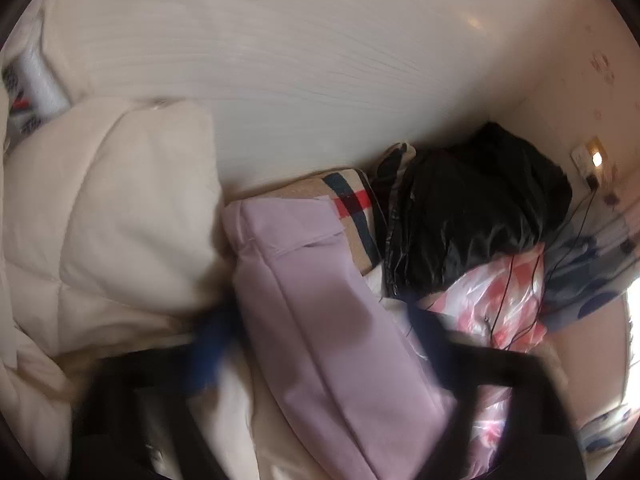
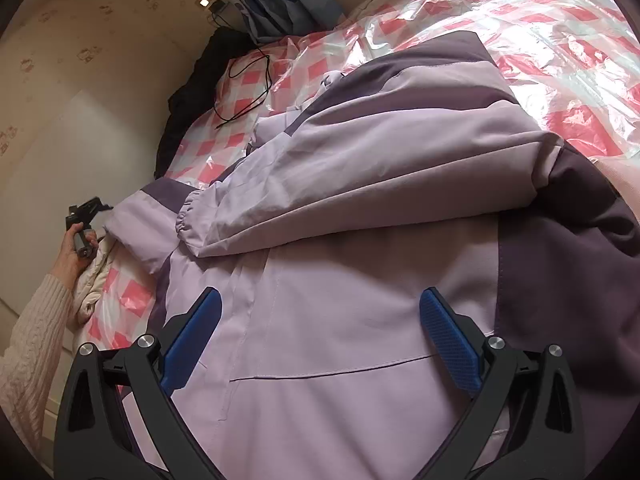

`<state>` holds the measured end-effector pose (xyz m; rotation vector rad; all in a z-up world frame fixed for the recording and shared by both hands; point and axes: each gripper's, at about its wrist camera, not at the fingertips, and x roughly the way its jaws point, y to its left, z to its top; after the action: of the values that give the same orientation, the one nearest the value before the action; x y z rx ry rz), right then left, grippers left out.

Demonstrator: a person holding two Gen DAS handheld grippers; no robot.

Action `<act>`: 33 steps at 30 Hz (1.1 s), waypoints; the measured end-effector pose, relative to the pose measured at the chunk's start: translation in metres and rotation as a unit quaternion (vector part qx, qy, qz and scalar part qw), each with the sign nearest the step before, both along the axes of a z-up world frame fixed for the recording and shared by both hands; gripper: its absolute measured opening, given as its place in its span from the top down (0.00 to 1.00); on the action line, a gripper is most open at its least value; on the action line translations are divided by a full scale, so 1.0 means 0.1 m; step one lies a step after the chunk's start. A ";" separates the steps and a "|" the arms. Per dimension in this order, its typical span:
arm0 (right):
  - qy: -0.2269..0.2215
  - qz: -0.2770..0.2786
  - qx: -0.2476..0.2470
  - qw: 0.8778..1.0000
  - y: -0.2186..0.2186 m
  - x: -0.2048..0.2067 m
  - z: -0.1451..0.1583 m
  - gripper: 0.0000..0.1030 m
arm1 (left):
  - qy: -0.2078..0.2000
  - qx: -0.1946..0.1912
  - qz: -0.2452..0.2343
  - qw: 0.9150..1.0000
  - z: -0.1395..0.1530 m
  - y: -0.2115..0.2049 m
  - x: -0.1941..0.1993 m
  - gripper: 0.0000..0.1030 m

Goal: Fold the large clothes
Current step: 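Grasp the other sleeve cuff with the left gripper, then lift the held sleeve and carry it across the jacket with the left gripper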

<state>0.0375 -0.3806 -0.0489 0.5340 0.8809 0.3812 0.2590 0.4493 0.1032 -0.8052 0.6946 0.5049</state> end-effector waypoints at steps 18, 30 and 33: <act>-0.039 -0.021 0.018 0.999 -0.12 -0.03 0.26 0.07 | -0.356 -0.075 -0.174 0.915 1.24 -1.21 -0.80 0.83; -0.076 -0.101 0.082 0.989 -0.69 -0.14 0.51 0.07 | -0.353 -0.109 -0.452 0.812 1.20 -4.17 -0.65 0.84; -0.079 -0.126 0.112 0.983 -0.90 -0.17 0.52 0.07 | -0.306 -0.107 -0.514 0.794 0.70 -5.06 -0.58 0.84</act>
<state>0.0208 -0.4709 0.0028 0.8028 0.6116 0.2868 0.2011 -0.0562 0.1729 -0.6238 0.4772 -0.8231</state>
